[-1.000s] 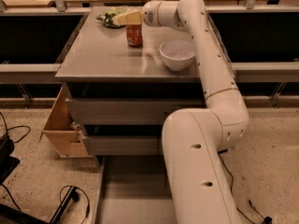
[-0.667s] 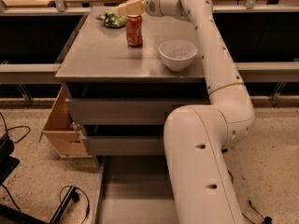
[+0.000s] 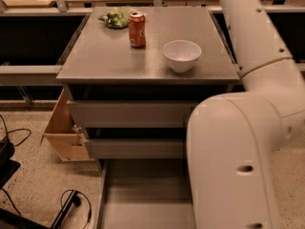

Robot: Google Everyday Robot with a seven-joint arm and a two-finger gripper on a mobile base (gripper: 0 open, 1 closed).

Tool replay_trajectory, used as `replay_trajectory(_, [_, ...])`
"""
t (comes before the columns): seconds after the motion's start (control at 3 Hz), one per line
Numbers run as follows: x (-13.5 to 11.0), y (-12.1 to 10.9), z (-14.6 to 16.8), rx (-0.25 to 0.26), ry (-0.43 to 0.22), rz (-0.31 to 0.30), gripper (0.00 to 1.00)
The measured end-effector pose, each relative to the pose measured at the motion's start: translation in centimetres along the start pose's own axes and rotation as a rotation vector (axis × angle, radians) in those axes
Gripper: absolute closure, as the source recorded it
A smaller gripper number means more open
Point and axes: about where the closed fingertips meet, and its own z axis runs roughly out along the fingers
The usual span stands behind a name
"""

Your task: Pick coke can from bottom drawer and place on counter

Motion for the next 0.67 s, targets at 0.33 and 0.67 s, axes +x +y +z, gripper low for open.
replay_trajectory(0.33, [-4.2,-3.4,-8.5,0.180,0.013,-0.029,0.00])
replay_trajectory(0.67, [-10.9,-6.7,-25.2,0.504,-0.061,-0.013,0.00])
